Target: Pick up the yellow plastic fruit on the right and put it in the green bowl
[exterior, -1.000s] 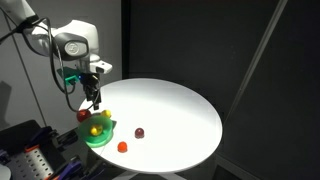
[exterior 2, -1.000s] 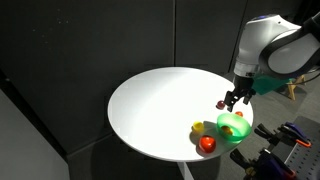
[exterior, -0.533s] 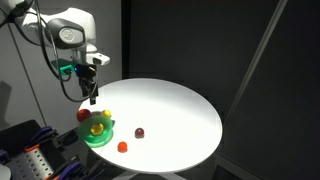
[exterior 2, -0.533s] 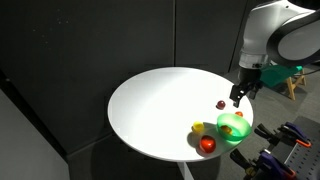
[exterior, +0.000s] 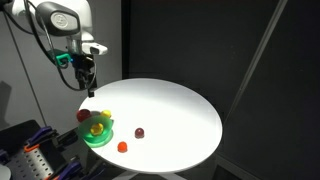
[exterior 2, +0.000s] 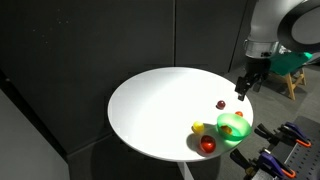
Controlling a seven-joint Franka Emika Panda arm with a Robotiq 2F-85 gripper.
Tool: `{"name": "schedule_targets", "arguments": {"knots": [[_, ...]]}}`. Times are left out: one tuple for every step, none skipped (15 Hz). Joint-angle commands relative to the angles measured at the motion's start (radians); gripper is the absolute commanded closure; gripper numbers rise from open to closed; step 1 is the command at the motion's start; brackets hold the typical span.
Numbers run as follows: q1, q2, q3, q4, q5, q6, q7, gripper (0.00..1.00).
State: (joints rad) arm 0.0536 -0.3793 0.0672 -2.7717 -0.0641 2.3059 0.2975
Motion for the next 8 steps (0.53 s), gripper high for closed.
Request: {"name": "schedule_targets", "arguments": {"knots": [[-0.004,-0.070,0.001,0.000,0.033,-0.048,-0.050,0.00],[-0.004,-0.080,0.002,-0.001,0.033,-0.053,-0.049,0.00],[-0.006,-0.089,0.004,0.000,0.032,-0.058,-0.045,0.00],[-0.006,-0.098,0.004,0.000,0.033,-0.064,-0.041,0.00],[-0.008,-0.105,0.006,0.001,0.031,-0.068,-0.036,0.00],[-0.010,-0.113,0.007,0.001,0.032,-0.074,-0.031,0.00],[-0.012,-0.119,0.008,0.001,0.031,-0.078,-0.026,0.00],[-0.014,-0.126,0.008,0.001,0.032,-0.082,-0.023,0.00]]}}
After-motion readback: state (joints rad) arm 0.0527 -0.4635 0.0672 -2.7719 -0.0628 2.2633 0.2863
